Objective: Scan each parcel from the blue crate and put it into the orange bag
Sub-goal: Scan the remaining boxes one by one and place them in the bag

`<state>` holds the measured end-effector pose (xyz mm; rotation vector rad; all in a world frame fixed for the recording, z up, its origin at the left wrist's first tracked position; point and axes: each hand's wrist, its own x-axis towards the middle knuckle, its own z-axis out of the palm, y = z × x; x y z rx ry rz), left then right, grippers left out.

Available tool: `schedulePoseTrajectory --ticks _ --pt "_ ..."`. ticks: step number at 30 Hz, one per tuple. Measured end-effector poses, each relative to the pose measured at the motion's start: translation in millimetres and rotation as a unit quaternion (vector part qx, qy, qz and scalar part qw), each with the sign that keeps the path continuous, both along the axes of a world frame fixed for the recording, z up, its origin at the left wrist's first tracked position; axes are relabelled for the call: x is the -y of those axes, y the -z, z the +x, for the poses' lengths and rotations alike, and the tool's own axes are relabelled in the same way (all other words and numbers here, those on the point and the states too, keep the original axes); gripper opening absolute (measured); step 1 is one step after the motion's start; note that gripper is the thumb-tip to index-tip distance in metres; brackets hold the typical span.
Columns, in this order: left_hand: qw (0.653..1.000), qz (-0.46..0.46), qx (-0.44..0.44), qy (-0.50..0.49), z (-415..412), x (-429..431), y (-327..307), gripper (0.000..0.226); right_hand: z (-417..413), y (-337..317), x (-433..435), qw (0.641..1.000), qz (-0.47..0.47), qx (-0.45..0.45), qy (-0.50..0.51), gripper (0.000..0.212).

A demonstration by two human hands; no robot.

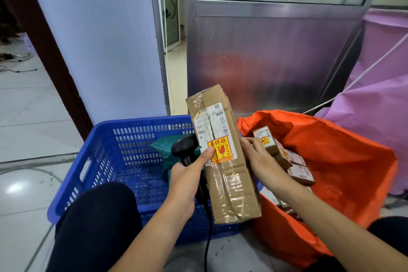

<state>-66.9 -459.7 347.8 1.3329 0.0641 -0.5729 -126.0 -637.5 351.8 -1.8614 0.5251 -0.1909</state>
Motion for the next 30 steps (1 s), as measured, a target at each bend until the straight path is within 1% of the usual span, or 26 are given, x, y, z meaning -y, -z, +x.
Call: schedulePoseTrajectory --ticks 3,6,9,10,11,14,16,18,22,25,28,30 --pt "1.0 -0.004 0.016 -0.016 -1 0 -1 0.038 2 5 0 0.996 0.063 -0.021 -0.051 0.082" --pt "0.999 -0.004 0.03 -0.027 -1 -1 -2 0.035 -6 9 -4 0.991 0.073 -0.045 -0.106 0.098" --pt "0.999 0.001 0.032 -0.029 3 -2 1 0.037 -9 12 -2 0.988 0.056 -0.07 -0.124 0.117" --pt "0.999 0.003 0.028 -0.031 6 -3 2 0.036 -10 9 0 0.988 0.054 -0.072 -0.123 0.12" --pt "0.999 0.003 0.023 -0.034 10 -5 2 0.034 -10 4 4 0.989 0.054 -0.072 -0.117 0.117" --pt "0.999 0.002 0.017 -0.029 23 -13 -4 0.022 -11 -12 16 0.991 0.039 -0.06 -0.112 0.097" --pt "0.999 -0.001 0.033 -0.024 29 -20 -9 0.016 -12 -18 27 0.993 0.027 -0.062 -0.095 0.088" --pt "0.998 0.0 0.051 -0.03 35 -25 -10 0.015 -12 -19 36 0.994 0.023 -0.075 -0.078 0.083" --pt "0.998 -0.015 0.049 -0.026 41 -31 -10 0.017 -12 -17 43 0.996 0.014 -0.076 -0.052 0.081" --pt "0.998 -0.007 0.06 -0.014 39 -32 -10 0.015 -9 -11 41 0.997 -0.016 -0.068 -0.031 0.086" --pt "0.994 0.032 0.106 -0.002 36 -30 -11 0.012 -7 -9 45 0.996 -0.068 -0.055 -0.025 0.09" --pt "0.986 0.069 0.152 0.01 35 -31 -12 0.017 -8 -14 50 0.995 -0.086 -0.05 -0.028 0.088"
